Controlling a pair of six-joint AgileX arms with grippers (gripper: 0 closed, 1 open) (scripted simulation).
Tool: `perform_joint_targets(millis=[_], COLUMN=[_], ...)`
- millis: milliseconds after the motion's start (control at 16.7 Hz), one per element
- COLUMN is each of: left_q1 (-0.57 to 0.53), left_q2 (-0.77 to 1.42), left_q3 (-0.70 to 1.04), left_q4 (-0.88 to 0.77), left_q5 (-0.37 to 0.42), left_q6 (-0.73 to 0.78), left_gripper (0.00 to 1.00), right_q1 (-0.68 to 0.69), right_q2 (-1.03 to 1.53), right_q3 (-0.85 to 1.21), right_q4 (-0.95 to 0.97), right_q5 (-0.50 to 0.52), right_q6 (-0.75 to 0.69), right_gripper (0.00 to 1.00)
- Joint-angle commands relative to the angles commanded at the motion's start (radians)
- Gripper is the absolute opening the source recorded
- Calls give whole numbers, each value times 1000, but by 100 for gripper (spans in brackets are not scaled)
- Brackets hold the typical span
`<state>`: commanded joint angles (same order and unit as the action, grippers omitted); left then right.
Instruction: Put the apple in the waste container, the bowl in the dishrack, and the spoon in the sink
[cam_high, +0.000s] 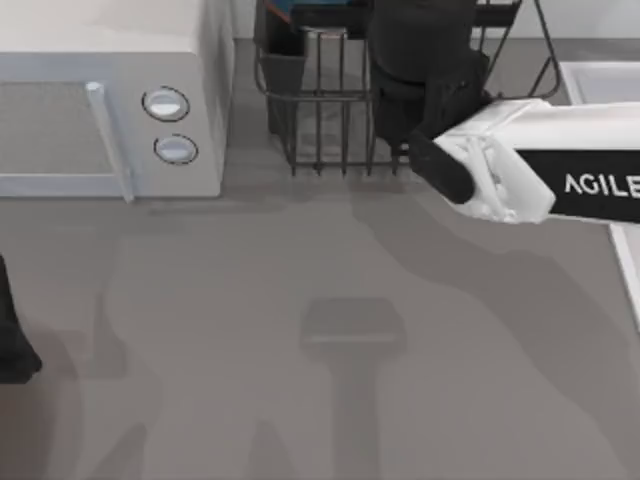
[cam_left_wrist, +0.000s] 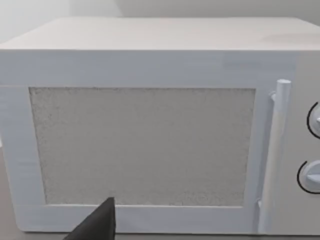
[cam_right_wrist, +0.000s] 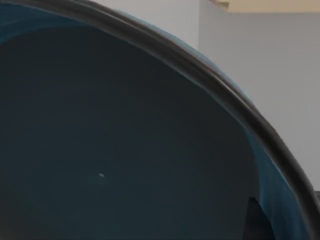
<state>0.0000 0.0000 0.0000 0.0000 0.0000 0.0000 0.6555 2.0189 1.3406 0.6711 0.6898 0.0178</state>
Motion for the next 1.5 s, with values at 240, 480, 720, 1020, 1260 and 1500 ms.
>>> perform_joint_targets(millis=[240, 480, 720, 1020, 1260, 1500], left_q1=[0, 0, 0, 0, 0, 0], left_q2=[0, 0, 0, 0, 0, 0], left_q3=[0, 0, 0, 0, 0, 0], left_q4=[0, 0, 0, 0, 0, 0], left_q5=[0, 0, 0, 0, 0, 0], left_q6=[0, 0, 0, 0, 0, 0], left_gripper=[100, 100, 100, 100, 100, 100], right_q1=[-23, -23, -23, -23, -23, -23], right_q2=[26, 26, 26, 26, 26, 26], right_q3=[-8, -8, -8, -8, -8, -8], right_q4=[30, 30, 30, 30, 30, 30], right_q5=[-25, -25, -25, -25, -25, -25], right_q6=[0, 0, 0, 0, 0, 0], right_gripper=[0, 15, 45, 83, 100, 100])
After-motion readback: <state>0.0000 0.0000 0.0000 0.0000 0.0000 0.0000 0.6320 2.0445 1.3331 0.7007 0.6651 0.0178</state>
